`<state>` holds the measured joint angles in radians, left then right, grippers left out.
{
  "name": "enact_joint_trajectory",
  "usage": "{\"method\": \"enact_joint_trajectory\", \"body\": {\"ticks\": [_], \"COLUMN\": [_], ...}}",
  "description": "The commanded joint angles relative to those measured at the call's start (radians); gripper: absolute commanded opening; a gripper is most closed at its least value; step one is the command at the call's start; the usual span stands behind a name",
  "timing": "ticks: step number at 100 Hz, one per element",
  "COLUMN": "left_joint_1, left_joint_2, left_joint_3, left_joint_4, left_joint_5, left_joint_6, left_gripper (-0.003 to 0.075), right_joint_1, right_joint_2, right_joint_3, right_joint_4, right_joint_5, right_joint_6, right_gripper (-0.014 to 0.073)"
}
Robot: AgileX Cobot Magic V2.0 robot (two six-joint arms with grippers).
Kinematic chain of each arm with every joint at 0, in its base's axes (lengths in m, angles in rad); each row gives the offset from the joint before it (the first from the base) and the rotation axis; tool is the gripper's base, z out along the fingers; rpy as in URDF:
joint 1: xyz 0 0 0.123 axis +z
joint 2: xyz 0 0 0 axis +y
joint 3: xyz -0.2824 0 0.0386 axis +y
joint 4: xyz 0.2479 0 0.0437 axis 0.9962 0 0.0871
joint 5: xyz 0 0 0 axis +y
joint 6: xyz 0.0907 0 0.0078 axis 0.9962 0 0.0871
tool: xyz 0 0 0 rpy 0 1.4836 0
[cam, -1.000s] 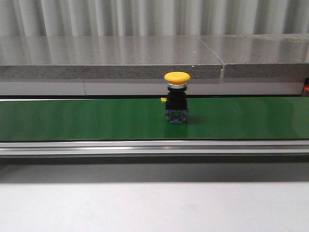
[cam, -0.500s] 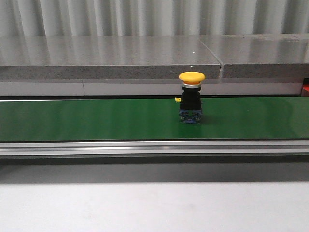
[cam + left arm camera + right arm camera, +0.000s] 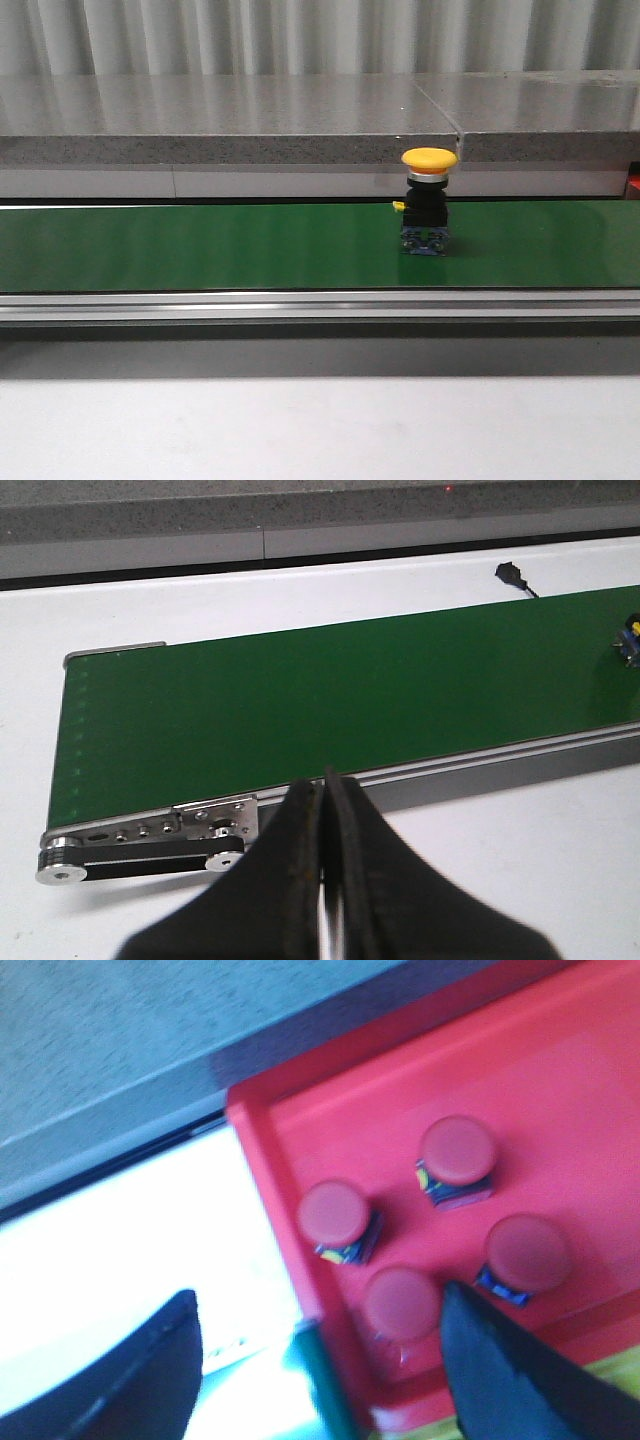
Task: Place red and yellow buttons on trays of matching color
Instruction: 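Carry the red button with the right gripper onto the red tray, then lower the right gripper onto the yellow button at the belt end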
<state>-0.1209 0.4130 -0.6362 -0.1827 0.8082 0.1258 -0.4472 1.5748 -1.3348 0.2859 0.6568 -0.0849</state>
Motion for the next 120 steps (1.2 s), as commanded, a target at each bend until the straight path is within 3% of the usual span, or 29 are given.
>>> {"method": "enact_joint_trajectory", "body": {"ticks": [1, 34, 75, 120], "left_joint_1": [-0.009, -0.009, -0.009, -0.009], "left_joint_2": [0.007, 0.007, 0.007, 0.007], "left_joint_3": [-0.027, -0.027, -0.027, -0.027], "left_joint_4": [-0.022, -0.022, -0.022, -0.022], "left_joint_5": [-0.064, -0.064, -0.064, -0.064], "left_joint_6": [0.000, 0.000, 0.000, 0.000], "left_gripper": [-0.0020, -0.0020, -0.0020, -0.0020], "right_joint_1": [0.023, 0.129, 0.324, 0.521], "right_joint_2": [-0.097, -0.242, -0.273, -0.225], "right_joint_3": [0.029, 0.142, 0.142, 0.126], "right_joint_4": [-0.008, -0.009, -0.009, 0.011], "right_joint_5": [-0.064, -0.023, 0.208, 0.301], "right_joint_6": [-0.011, -0.011, -0.048, -0.131], "right_gripper": [0.0509, 0.0605, 0.0606, 0.0606]}}
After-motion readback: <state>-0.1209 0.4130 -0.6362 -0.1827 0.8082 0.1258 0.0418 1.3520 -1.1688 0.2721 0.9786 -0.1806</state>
